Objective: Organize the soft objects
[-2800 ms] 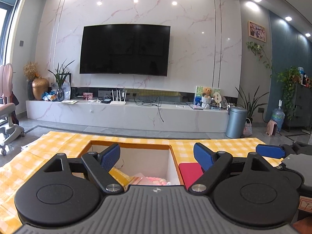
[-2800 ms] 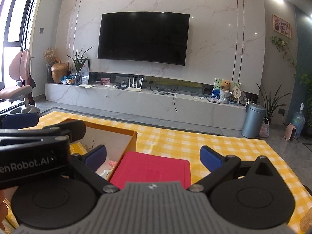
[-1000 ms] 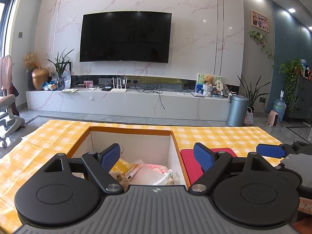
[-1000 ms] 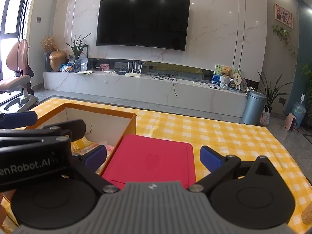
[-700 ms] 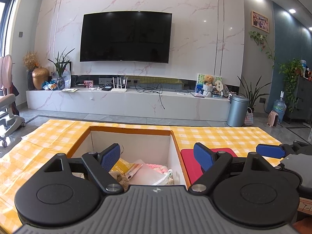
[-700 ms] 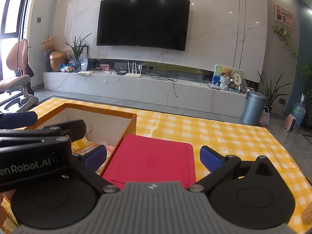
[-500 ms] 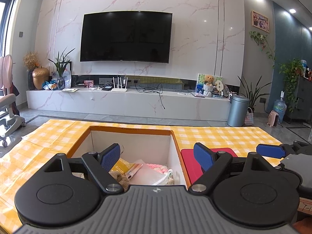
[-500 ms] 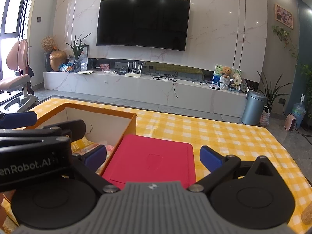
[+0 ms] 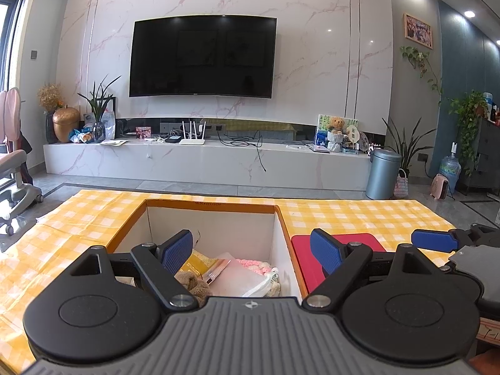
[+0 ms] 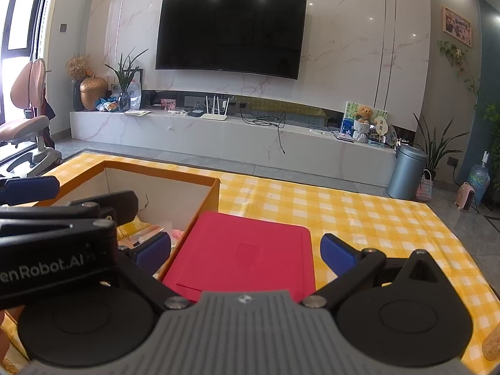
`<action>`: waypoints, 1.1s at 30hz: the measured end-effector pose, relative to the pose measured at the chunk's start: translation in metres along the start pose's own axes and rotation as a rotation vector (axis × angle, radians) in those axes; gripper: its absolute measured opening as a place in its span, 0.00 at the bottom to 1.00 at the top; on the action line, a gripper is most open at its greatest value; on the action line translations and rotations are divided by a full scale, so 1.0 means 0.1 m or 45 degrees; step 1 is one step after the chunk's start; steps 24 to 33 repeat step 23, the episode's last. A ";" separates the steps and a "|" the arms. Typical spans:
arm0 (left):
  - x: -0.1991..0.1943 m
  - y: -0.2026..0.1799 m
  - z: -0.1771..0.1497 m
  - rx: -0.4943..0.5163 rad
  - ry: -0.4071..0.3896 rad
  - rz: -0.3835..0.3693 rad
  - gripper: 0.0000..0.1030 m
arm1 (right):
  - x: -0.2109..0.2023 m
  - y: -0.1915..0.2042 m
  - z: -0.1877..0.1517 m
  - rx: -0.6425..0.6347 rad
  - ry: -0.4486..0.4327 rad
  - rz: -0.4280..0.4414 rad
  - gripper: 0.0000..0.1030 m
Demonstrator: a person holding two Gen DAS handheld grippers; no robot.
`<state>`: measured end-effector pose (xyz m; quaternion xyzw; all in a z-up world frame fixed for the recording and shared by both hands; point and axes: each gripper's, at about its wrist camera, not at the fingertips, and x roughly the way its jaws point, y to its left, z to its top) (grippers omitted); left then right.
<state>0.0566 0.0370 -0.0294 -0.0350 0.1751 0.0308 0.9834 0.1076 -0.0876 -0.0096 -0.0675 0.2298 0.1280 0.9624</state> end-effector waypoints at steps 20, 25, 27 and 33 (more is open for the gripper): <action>0.02 0.00 -0.04 0.021 0.075 0.026 0.97 | 0.09 0.03 -0.02 -0.022 0.048 0.018 0.97; 0.03 -0.02 -0.03 0.023 0.074 0.030 0.97 | 0.10 0.03 -0.03 -0.018 0.052 0.020 0.97; 0.03 -0.02 -0.03 0.023 0.074 0.030 0.97 | 0.10 0.03 -0.03 -0.018 0.052 0.020 0.97; 0.03 -0.02 -0.03 0.023 0.074 0.030 0.97 | 0.10 0.03 -0.03 -0.018 0.052 0.020 0.97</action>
